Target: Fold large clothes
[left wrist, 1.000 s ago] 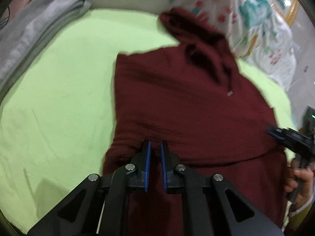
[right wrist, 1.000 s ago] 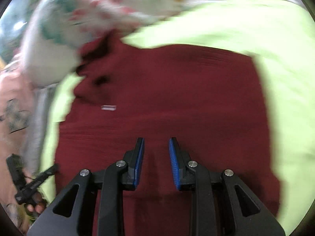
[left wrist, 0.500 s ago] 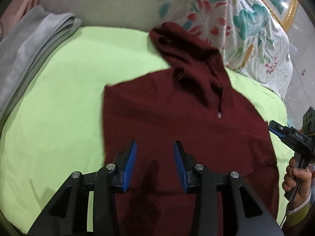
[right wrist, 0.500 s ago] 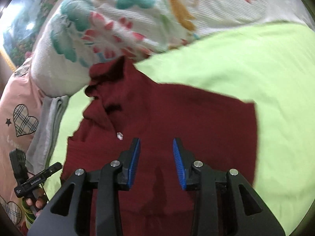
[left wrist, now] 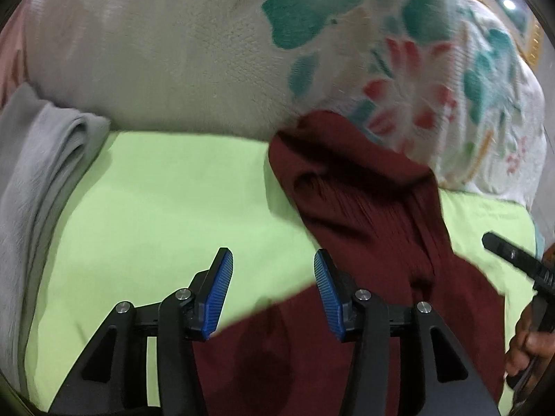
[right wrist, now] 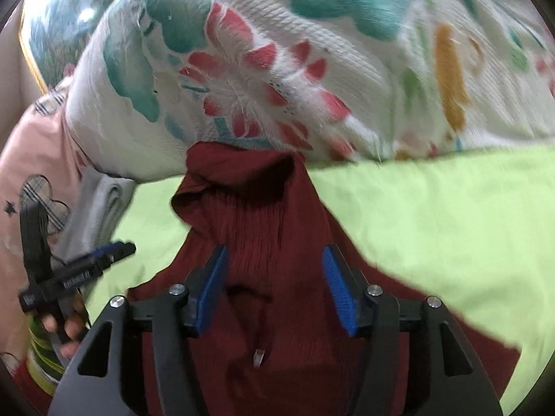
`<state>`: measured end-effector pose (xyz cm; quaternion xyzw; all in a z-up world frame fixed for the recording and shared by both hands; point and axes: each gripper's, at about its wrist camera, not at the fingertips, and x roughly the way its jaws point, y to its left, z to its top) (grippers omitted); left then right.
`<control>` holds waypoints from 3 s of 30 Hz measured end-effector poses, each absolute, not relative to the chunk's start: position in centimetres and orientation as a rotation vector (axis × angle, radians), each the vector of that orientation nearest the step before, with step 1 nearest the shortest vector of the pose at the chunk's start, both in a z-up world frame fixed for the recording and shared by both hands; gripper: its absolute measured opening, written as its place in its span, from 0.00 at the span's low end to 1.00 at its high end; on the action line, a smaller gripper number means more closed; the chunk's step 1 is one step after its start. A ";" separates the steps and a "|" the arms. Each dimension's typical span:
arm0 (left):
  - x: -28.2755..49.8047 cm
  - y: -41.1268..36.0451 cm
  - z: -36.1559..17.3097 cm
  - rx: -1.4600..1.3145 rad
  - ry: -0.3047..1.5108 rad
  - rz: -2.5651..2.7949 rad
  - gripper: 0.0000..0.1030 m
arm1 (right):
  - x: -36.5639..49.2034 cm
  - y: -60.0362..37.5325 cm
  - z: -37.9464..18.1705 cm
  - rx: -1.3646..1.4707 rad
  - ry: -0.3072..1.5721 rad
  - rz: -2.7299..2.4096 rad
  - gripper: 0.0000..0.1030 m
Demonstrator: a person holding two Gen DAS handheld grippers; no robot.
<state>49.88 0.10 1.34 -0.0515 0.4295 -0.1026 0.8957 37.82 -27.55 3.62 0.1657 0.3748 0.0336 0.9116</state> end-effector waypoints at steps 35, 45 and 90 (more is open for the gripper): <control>40.8 -6.1 4.7 -0.018 0.690 -0.512 0.03 | 29.7 -30.8 7.3 0.269 0.684 0.052 0.04; 28.9 -8.8 -2.6 0.059 0.864 -0.572 0.07 | 20.8 -30.7 -0.1 0.381 0.825 0.009 0.05; 31.7 -5.6 -1.9 -0.185 1.089 -0.791 0.37 | 25.0 -26.3 0.3 0.122 0.895 0.170 0.49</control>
